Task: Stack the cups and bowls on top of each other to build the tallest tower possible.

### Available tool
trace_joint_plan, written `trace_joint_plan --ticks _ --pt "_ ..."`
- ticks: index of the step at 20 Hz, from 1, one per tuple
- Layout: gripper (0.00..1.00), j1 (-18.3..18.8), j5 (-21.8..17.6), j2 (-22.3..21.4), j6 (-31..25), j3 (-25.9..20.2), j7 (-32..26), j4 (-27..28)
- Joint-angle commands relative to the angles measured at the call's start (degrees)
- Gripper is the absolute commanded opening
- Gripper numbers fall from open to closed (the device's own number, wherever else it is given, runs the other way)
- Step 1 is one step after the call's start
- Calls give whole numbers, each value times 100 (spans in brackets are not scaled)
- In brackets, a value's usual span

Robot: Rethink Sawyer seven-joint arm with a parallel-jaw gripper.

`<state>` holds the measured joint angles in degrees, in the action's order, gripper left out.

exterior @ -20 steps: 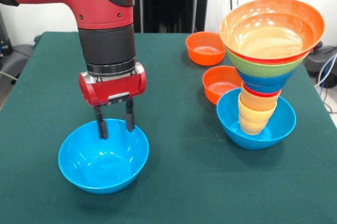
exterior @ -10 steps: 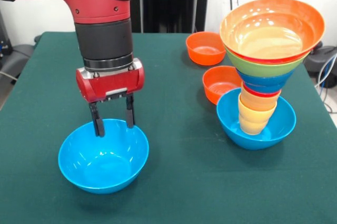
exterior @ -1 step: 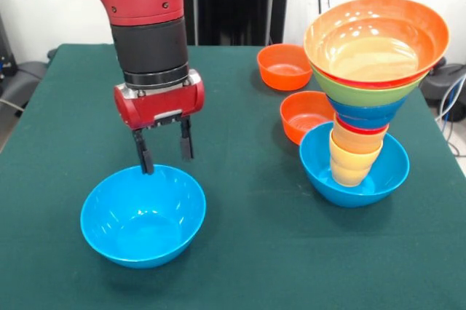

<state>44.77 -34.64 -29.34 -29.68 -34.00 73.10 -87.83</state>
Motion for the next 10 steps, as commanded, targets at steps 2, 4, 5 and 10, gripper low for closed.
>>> trace_joint_plan --ticks 2,4,5,10 --pt "100 -53 -240 155 92 -278 -378 -414" --pt "100 -65 -246 161 104 -269 -352 -417" --pt "100 -80 -264 171 120 -255 -340 -408" --pt "100 -209 -498 568 250 -158 -461 146"
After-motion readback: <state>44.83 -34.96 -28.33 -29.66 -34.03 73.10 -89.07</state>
